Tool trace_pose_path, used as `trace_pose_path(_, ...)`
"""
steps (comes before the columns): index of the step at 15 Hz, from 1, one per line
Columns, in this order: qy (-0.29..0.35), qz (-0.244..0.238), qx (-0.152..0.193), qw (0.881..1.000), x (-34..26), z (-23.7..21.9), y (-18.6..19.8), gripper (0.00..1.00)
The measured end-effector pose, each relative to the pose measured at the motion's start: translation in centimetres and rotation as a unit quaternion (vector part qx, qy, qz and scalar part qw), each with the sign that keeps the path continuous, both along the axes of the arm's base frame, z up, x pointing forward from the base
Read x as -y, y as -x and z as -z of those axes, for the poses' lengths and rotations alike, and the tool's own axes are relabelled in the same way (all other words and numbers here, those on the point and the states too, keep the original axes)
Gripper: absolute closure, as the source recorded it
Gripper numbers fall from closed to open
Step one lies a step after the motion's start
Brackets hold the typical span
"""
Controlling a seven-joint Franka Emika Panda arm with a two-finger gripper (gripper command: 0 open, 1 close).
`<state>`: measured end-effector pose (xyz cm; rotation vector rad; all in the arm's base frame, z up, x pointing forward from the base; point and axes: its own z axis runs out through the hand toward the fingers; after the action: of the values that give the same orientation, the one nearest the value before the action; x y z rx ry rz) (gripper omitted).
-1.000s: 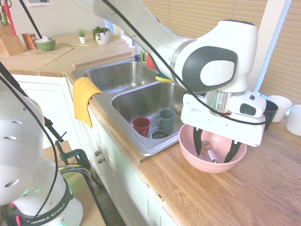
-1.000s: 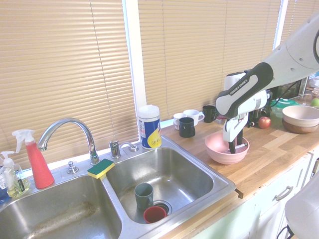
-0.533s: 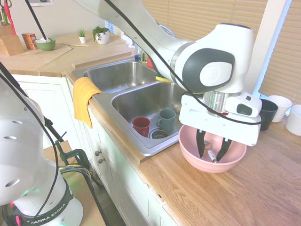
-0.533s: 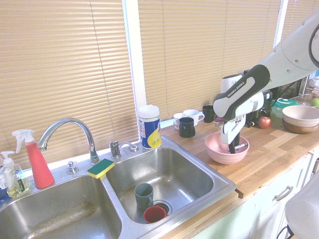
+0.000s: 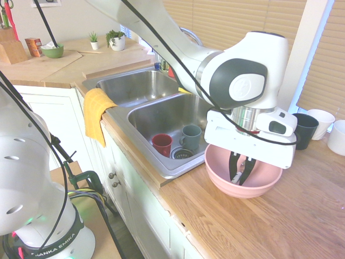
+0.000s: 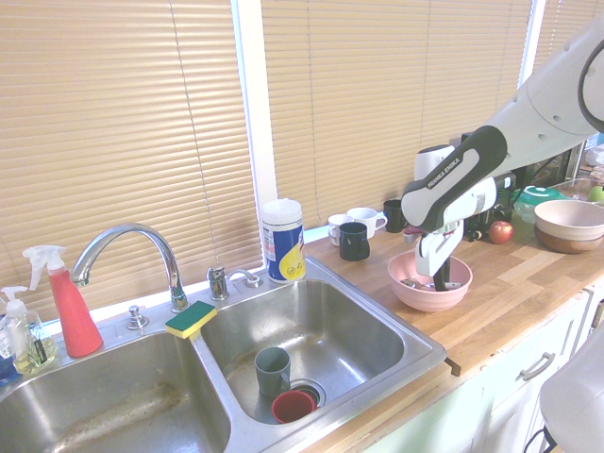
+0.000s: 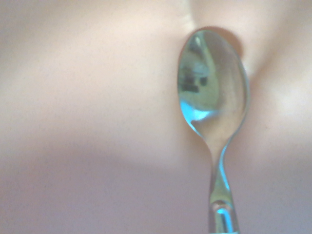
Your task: Put the spoon into the sink
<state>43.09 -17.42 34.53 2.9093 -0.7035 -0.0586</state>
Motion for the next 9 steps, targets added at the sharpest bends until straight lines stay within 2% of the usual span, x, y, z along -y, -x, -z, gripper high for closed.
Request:
trace_pose_path(5, -0.006, 0.006, 0.009, 1.000, 0.2, -1.1, 0.1, 1.00)
trace_pose_path(9, -0.016, 0.000, 0.039, 0.999, 0.7, -5.6, 1.9, 1.00)
